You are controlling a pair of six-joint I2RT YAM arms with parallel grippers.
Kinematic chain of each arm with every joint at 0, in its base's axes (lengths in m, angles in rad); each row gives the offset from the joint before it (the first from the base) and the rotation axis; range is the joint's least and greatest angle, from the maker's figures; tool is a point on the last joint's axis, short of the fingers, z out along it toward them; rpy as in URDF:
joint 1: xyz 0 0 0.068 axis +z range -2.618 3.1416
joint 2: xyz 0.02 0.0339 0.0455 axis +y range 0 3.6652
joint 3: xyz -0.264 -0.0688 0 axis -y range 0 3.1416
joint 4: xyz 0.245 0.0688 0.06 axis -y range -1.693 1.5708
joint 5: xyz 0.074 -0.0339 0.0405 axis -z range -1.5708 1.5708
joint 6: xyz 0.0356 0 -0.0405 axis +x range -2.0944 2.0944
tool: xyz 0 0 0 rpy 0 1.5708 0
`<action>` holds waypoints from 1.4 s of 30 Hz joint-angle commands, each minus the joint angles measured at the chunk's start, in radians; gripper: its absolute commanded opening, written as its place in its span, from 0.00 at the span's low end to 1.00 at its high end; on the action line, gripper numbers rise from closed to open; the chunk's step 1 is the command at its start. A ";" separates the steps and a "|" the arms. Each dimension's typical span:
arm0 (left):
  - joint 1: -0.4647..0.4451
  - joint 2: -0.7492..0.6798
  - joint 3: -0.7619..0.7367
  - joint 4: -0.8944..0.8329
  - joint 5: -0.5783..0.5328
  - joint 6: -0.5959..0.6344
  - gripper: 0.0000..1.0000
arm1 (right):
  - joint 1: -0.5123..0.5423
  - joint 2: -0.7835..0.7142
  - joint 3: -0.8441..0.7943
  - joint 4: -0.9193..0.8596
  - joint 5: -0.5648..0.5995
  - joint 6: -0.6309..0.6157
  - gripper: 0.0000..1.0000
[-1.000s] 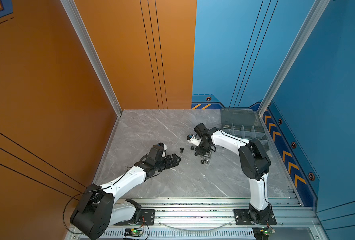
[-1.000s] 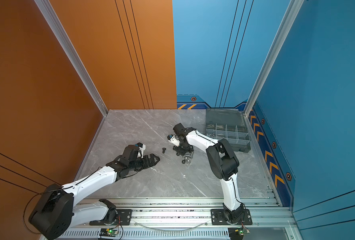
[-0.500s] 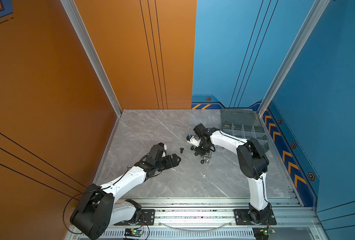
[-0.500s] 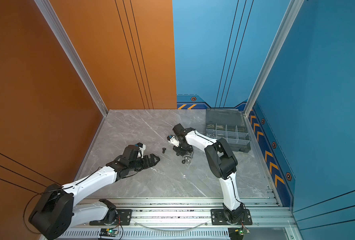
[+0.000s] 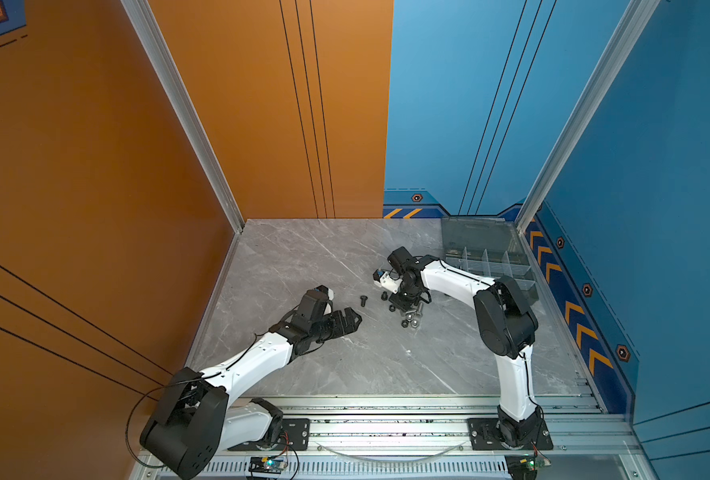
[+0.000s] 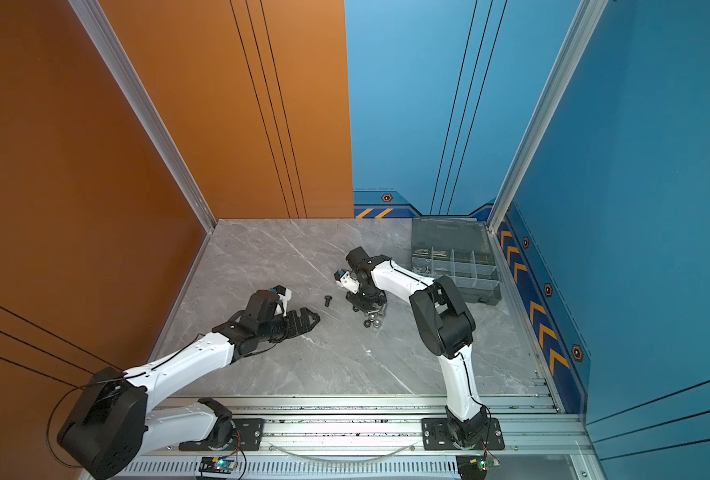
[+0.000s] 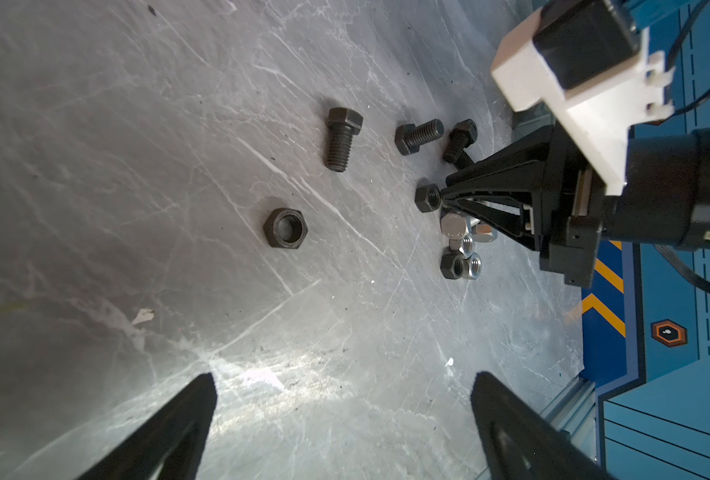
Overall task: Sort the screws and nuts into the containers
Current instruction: 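Lower the right gripper and close it on a silver wing nut, then carry the wing nut with the right gripper over the organizer compartment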
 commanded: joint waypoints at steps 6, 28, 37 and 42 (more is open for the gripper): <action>-0.007 -0.004 -0.002 -0.014 -0.016 -0.003 0.98 | -0.017 0.000 0.001 -0.022 -0.058 0.025 0.05; -0.007 -0.014 0.001 -0.017 -0.017 -0.004 0.98 | -0.273 -0.265 -0.152 0.315 -0.260 0.358 0.00; -0.008 -0.014 0.003 -0.019 -0.015 -0.003 0.98 | -0.426 -0.274 -0.173 0.412 -0.064 0.485 0.00; -0.007 -0.015 0.007 -0.024 -0.016 -0.001 0.98 | -0.455 -0.246 -0.132 0.403 0.049 0.477 0.00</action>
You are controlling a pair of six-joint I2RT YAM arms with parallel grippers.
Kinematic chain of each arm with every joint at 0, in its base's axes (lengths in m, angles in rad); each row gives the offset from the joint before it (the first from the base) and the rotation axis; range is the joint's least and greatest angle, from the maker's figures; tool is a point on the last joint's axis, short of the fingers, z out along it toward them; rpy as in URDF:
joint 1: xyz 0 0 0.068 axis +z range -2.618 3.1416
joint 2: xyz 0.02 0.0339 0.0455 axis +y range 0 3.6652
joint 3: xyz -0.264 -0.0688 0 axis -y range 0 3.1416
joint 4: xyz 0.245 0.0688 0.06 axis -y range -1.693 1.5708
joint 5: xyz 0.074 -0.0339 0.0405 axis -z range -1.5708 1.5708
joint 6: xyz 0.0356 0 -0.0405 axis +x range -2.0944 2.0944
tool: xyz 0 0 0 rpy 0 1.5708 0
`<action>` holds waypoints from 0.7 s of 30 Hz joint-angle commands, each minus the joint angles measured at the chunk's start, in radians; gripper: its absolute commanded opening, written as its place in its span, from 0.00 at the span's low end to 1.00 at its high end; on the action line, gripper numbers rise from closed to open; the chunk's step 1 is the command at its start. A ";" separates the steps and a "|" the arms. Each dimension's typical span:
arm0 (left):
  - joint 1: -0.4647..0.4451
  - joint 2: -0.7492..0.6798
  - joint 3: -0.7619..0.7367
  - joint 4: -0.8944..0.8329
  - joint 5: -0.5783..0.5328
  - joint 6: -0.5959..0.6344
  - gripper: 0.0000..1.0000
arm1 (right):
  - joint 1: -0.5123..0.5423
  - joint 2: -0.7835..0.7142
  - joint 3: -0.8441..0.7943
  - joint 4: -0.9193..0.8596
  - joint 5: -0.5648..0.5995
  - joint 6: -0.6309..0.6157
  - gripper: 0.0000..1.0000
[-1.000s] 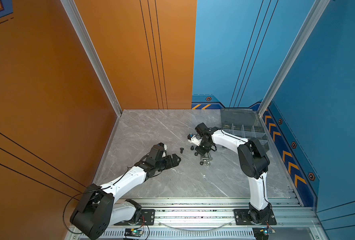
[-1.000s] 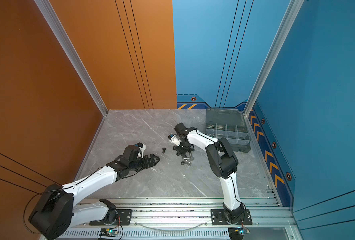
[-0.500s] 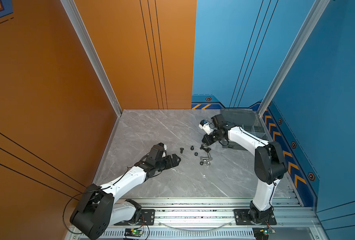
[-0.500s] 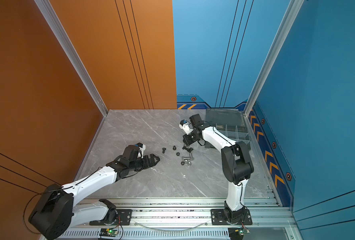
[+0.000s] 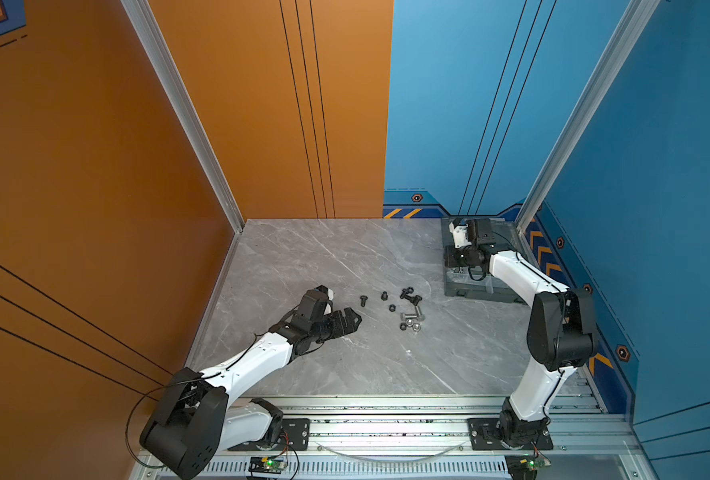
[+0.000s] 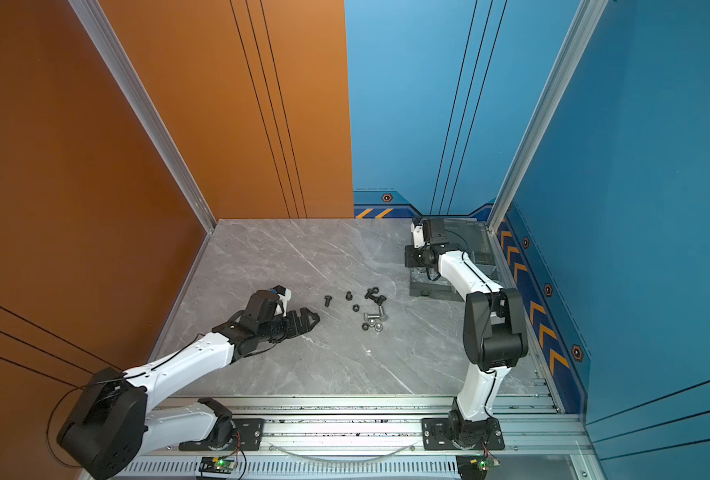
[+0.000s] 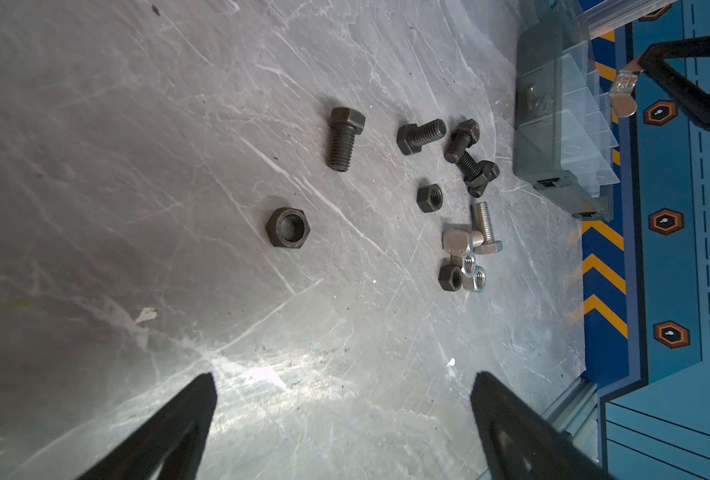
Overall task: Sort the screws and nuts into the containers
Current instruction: 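Lower into the compartment and open the right gripper to release the wing nut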
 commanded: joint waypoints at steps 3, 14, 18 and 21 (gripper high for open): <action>-0.007 -0.014 0.008 -0.023 -0.015 0.000 0.98 | -0.007 0.034 0.057 0.003 0.156 0.011 0.00; -0.004 -0.027 0.010 -0.038 -0.021 0.002 0.98 | -0.015 0.121 0.105 -0.023 0.218 -0.004 0.00; -0.005 -0.033 0.011 -0.046 -0.024 0.003 0.98 | -0.022 0.147 0.119 -0.030 0.223 -0.012 0.00; -0.004 -0.037 0.012 -0.051 -0.027 0.003 0.98 | -0.024 0.158 0.125 -0.031 0.228 -0.018 0.00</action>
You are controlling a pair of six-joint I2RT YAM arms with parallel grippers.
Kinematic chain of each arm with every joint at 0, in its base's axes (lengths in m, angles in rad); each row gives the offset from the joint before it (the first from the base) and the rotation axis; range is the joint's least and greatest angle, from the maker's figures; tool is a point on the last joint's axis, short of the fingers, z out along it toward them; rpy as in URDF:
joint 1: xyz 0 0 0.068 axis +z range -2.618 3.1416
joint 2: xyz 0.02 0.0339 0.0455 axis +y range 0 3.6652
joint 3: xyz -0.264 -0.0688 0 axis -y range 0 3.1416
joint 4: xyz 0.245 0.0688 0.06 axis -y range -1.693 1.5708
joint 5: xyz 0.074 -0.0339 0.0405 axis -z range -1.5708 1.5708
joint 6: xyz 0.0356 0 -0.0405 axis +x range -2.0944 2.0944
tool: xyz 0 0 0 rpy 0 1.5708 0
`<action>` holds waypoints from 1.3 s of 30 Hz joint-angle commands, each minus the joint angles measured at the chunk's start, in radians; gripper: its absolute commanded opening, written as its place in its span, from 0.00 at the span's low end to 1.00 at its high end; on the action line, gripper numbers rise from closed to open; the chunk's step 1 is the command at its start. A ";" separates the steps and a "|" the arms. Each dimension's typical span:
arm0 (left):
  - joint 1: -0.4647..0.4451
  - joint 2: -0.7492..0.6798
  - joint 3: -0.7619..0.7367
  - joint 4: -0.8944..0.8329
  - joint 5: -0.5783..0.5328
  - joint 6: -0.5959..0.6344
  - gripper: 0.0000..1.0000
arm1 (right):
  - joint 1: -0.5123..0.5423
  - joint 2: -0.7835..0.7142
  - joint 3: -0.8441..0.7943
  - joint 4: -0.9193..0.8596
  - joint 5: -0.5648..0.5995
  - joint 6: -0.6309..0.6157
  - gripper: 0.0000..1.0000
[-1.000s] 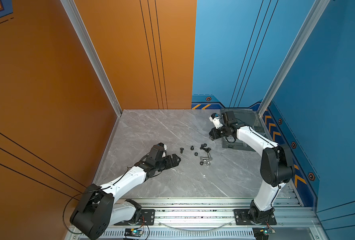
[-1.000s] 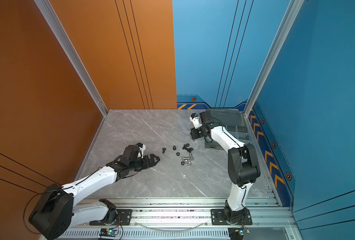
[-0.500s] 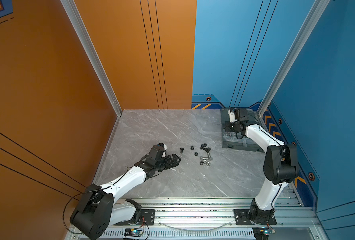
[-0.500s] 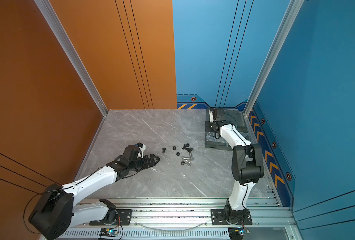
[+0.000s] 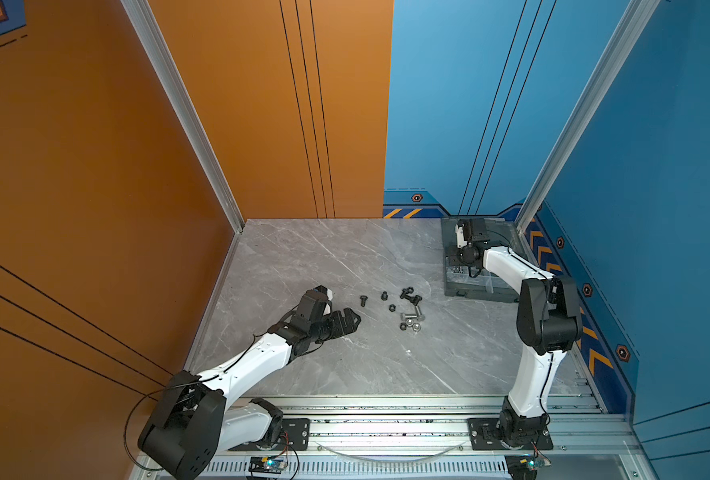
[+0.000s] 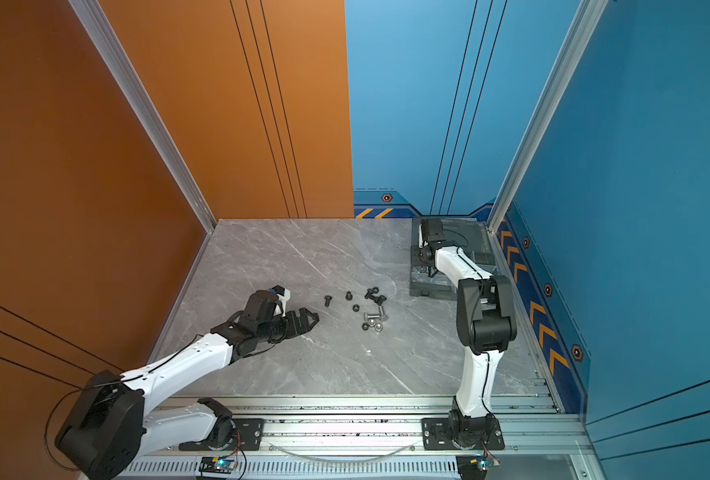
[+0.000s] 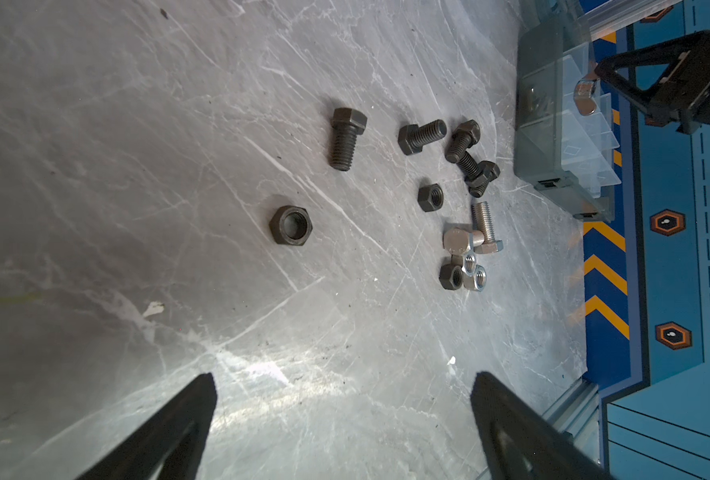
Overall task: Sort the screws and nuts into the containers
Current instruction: 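Lower into the compartment and open the right gripper to release the wing nut, then raise the right gripper and move it back over the parts pile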
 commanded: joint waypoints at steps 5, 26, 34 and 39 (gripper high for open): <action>-0.006 -0.020 0.013 -0.030 -0.021 0.002 0.98 | -0.012 0.029 0.049 -0.031 0.037 -0.019 0.00; -0.005 -0.015 0.014 -0.028 -0.020 0.000 0.98 | -0.015 0.015 0.042 -0.066 0.045 -0.007 0.38; -0.007 -0.026 0.010 -0.029 -0.021 -0.001 0.98 | -0.014 -0.171 -0.063 -0.057 -0.100 0.038 0.44; -0.009 -0.032 0.011 -0.024 -0.024 -0.002 0.98 | 0.008 -0.338 -0.170 -0.090 -0.243 0.084 0.47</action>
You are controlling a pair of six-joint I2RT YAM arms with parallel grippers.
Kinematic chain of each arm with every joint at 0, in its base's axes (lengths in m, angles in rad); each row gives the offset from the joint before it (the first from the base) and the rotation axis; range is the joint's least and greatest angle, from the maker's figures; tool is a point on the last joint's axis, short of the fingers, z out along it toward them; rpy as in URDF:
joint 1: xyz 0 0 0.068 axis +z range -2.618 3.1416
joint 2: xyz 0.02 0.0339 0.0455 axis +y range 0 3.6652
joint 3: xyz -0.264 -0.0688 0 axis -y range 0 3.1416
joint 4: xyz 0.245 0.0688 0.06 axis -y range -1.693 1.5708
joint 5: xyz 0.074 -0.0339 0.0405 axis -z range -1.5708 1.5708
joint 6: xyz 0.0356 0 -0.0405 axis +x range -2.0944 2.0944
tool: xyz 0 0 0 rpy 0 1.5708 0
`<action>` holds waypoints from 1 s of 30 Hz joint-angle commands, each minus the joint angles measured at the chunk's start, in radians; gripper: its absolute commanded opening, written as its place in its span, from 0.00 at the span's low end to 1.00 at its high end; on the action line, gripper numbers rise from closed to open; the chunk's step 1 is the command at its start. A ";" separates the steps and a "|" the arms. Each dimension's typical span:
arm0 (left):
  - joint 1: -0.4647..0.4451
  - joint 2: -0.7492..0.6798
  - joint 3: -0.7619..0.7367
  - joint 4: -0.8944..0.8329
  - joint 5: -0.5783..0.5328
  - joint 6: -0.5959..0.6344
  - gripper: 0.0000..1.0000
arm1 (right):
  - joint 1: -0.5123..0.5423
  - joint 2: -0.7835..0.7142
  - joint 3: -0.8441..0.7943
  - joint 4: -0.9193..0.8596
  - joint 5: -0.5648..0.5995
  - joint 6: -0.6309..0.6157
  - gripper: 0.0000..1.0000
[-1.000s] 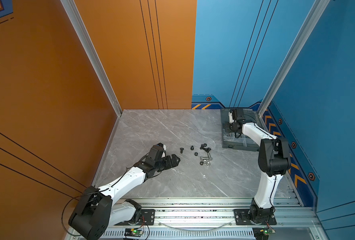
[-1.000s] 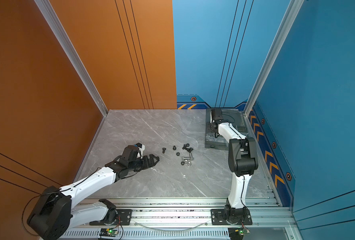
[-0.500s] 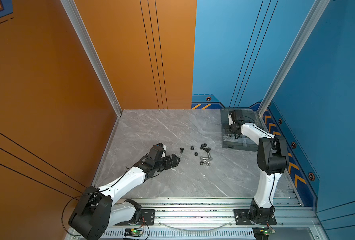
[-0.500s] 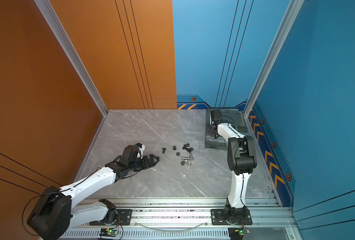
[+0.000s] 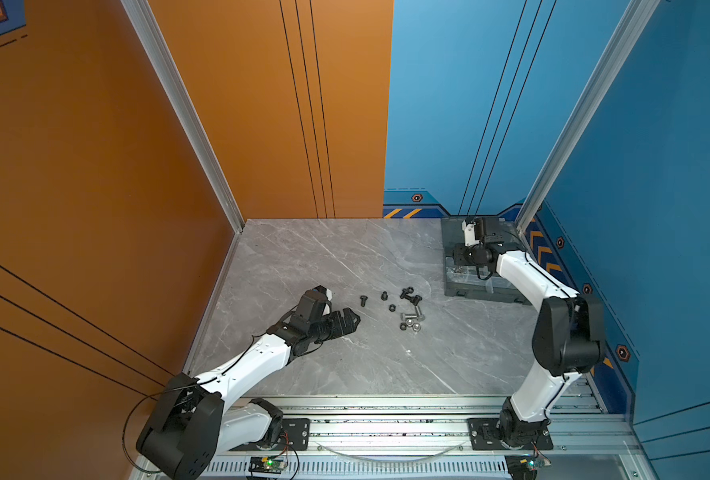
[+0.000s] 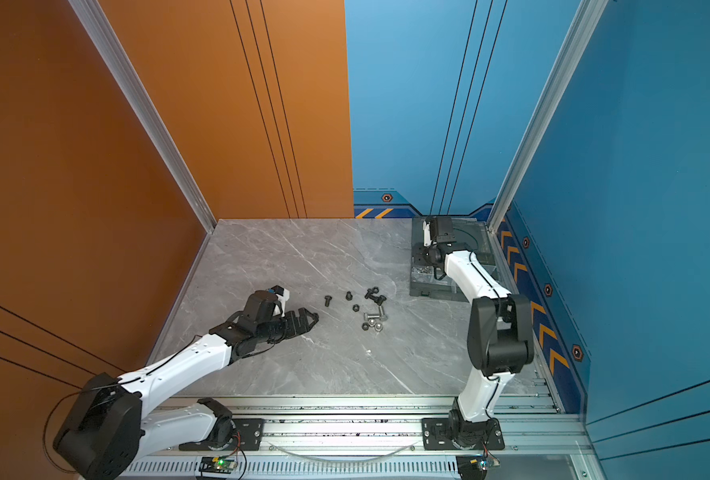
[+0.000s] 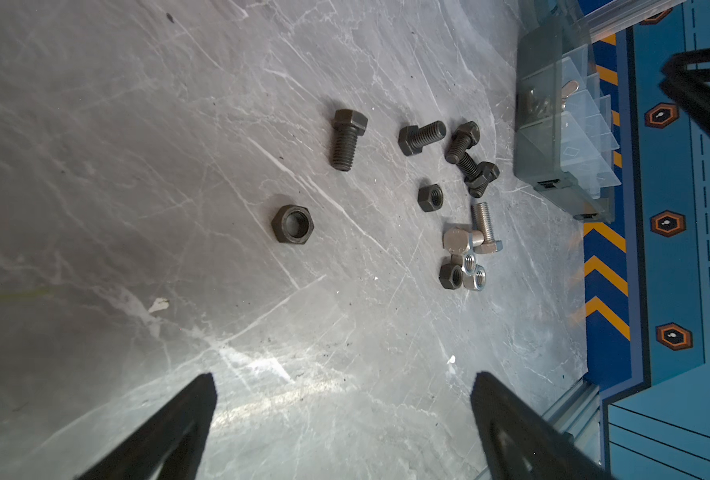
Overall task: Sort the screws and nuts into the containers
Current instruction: 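Raise the right gripper and move it back over the parts pile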
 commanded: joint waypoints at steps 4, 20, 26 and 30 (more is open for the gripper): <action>-0.008 -0.017 0.016 -0.011 -0.014 -0.006 0.98 | 0.083 -0.214 -0.147 -0.086 -0.126 0.074 0.51; -0.007 -0.036 0.036 -0.078 -0.053 -0.001 0.98 | 0.279 -0.491 -0.411 -0.119 -0.054 0.338 0.61; -0.006 -0.032 0.028 -0.075 -0.062 0.001 0.98 | 0.316 -0.492 -0.482 -0.060 -0.041 0.417 0.61; -0.003 -0.023 0.030 -0.077 -0.064 0.009 0.98 | 0.351 -0.480 -0.504 -0.014 -0.025 0.456 0.61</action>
